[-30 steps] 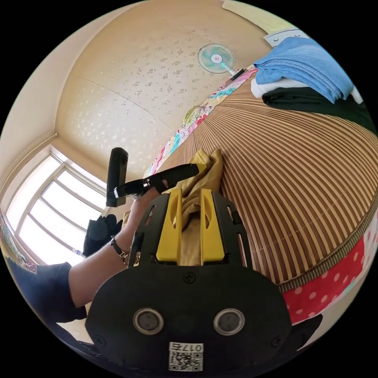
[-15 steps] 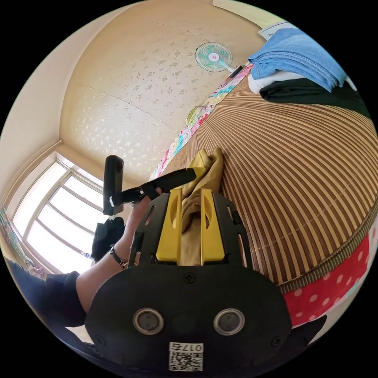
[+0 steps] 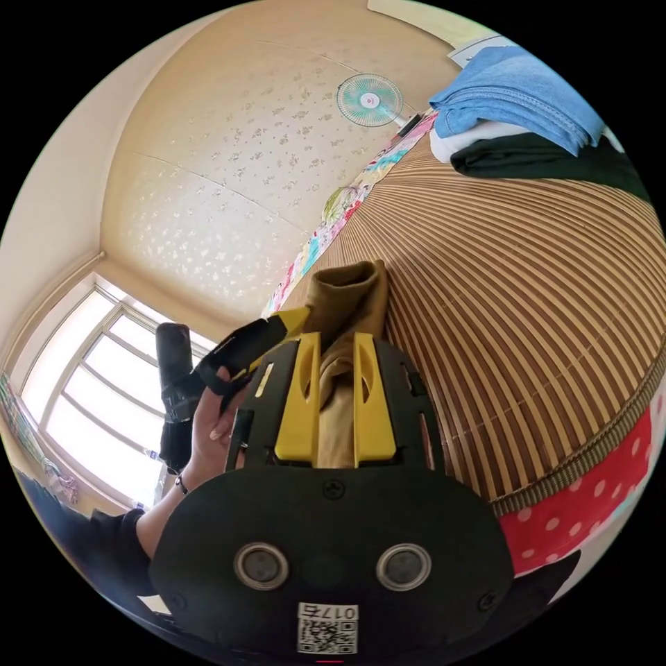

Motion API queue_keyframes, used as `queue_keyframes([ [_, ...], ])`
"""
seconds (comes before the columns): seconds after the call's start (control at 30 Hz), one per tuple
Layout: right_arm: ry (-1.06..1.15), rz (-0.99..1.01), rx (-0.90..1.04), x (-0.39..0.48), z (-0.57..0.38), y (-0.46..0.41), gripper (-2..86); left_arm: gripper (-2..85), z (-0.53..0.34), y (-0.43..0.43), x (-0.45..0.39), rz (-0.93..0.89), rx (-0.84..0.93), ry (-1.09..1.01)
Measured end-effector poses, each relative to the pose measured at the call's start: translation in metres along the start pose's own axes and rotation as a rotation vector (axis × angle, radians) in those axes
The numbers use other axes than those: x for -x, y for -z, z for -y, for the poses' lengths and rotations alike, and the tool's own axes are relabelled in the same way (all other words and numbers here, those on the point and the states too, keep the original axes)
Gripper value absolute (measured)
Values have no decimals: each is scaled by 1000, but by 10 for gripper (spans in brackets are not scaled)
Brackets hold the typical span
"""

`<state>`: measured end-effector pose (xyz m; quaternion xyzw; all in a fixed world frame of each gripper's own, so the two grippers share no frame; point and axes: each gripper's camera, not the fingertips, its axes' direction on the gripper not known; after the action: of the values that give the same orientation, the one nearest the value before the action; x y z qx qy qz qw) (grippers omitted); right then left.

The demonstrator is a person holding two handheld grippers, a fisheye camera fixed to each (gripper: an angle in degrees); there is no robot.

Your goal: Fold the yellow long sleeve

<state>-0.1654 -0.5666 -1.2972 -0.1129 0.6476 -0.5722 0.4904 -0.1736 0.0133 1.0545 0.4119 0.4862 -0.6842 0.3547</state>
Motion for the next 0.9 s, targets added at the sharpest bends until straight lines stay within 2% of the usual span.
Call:
queue_keyframes([
  [0.1,-15,-14,-21,5,-3,-1,95,75,-19,5,5,3,15,48],
  [0.2,-3,-36,-68,17,-8,3,100,78,-46,51,-1,45,-47,68],
  [0.37,259,-182,-161,94,-23,14,105,79,-111,148,-23,393,-104,138],
  [0.43,328,-266,-126,119,-32,4,106,79,-148,181,-31,593,-61,198],
  [0.53,386,-365,0,150,-44,-22,109,78,-195,211,-38,734,-41,253],
  [0.67,371,-519,182,180,-62,-55,118,77,-227,232,-29,728,-25,329],
  [0.83,293,-577,264,179,-114,-68,103,86,-232,213,21,693,76,448],
  [0.9,352,-629,258,180,-124,-80,88,85,-224,213,19,720,46,442],
])
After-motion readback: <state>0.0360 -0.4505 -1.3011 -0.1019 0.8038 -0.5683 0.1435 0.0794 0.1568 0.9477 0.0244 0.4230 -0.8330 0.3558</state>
